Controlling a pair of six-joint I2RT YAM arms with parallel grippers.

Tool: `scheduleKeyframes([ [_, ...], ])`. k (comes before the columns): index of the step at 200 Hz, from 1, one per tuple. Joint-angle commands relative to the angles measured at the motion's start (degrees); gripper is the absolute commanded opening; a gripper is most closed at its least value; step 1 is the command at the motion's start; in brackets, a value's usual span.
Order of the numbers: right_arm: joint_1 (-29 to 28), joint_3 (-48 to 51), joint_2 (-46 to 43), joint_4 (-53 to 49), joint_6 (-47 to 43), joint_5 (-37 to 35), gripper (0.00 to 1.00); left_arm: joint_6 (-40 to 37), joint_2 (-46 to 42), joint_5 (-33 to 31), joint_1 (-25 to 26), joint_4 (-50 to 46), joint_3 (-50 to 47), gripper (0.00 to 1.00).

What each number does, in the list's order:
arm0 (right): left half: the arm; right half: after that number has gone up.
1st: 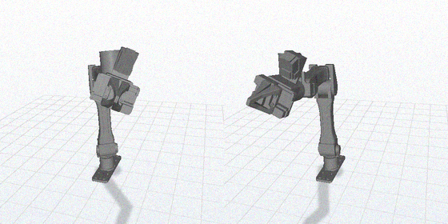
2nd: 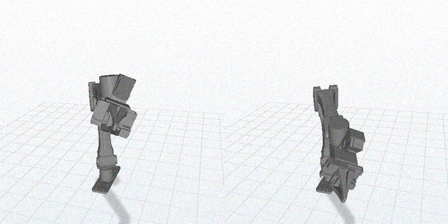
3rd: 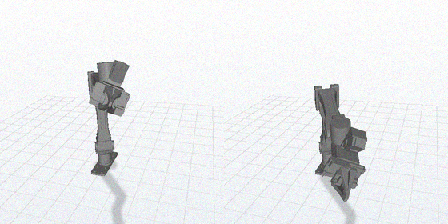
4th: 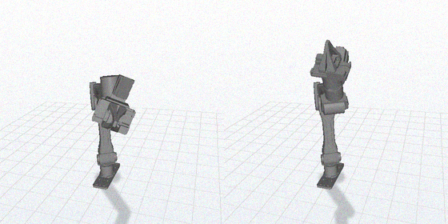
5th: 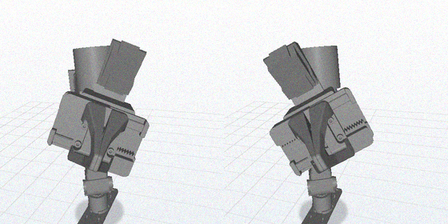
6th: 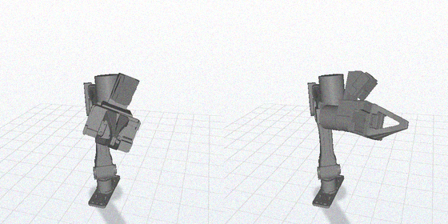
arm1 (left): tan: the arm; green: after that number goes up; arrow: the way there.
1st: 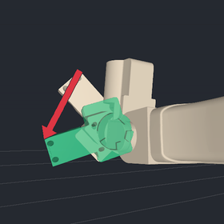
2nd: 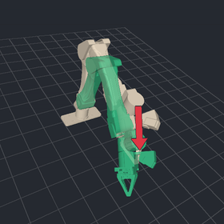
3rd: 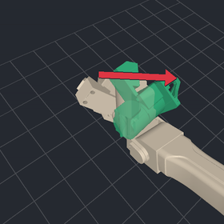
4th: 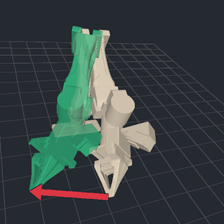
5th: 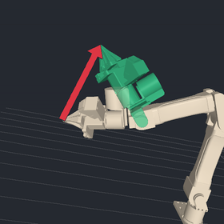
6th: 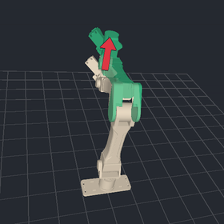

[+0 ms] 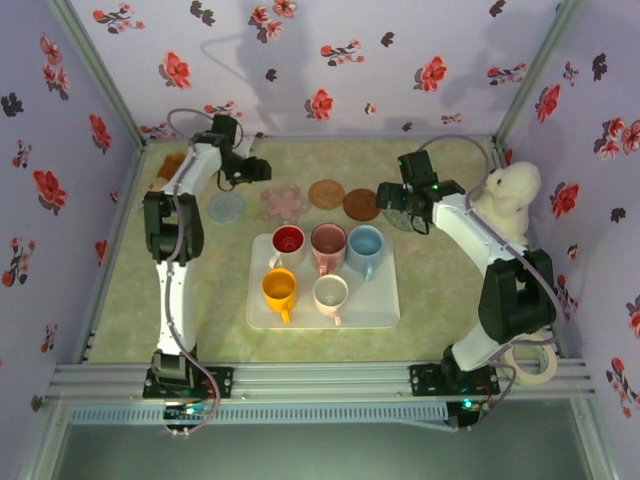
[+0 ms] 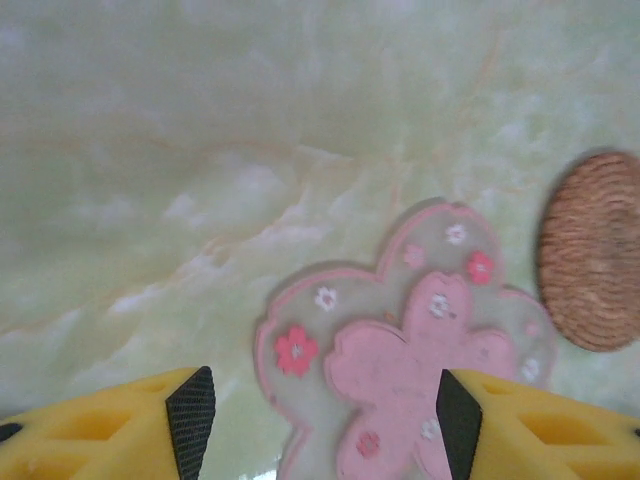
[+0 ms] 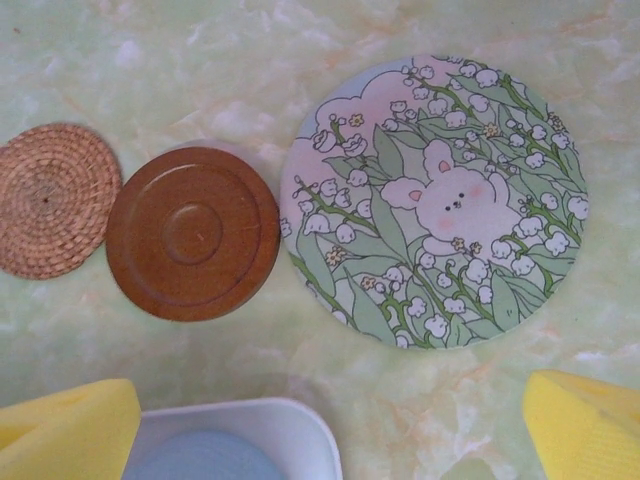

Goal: Place the cup by the coaster

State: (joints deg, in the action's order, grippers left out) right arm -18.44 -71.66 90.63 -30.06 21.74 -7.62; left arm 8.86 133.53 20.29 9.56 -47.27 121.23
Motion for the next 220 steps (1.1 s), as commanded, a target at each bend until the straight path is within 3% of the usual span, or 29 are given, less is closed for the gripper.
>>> scheduleKeyframes([
  [1,-0.5,-2.1,-4.2,-4.3,-1.7,1.7,0.99,1.0,-9.0,-1.1,-0.2,-3.3,-3.5,0.65],
  [59,-0.8,0.4,-11.4,-16.1,-4.0,6.0,0.99,3.6,-27.1,-3.3,1.2,-0.7,-24.1,0.71],
  [77,-1.9,3.1,-14.5,-18.1,-5.5,9.9,0.99,4.6,-32.9,-4.2,1.7,1.3,-31.0,0.78],
  [138,-8.7,14.8,-24.1,-17.9,1.5,10.0,0.95,6.4,-50.2,-7.8,1.9,7.5,-49.0,0.98],
  [176,-12.2,19.1,-26.5,-17.0,5.9,7.9,0.99,9.0,-57.3,-7.0,2.3,3.7,-52.9,0.99],
  [220,-12.3,22.5,-28.5,-14.8,8.9,5.7,0.99,11.4,-66.1,-6.3,6.5,-6.3,-58.0,0.99],
])
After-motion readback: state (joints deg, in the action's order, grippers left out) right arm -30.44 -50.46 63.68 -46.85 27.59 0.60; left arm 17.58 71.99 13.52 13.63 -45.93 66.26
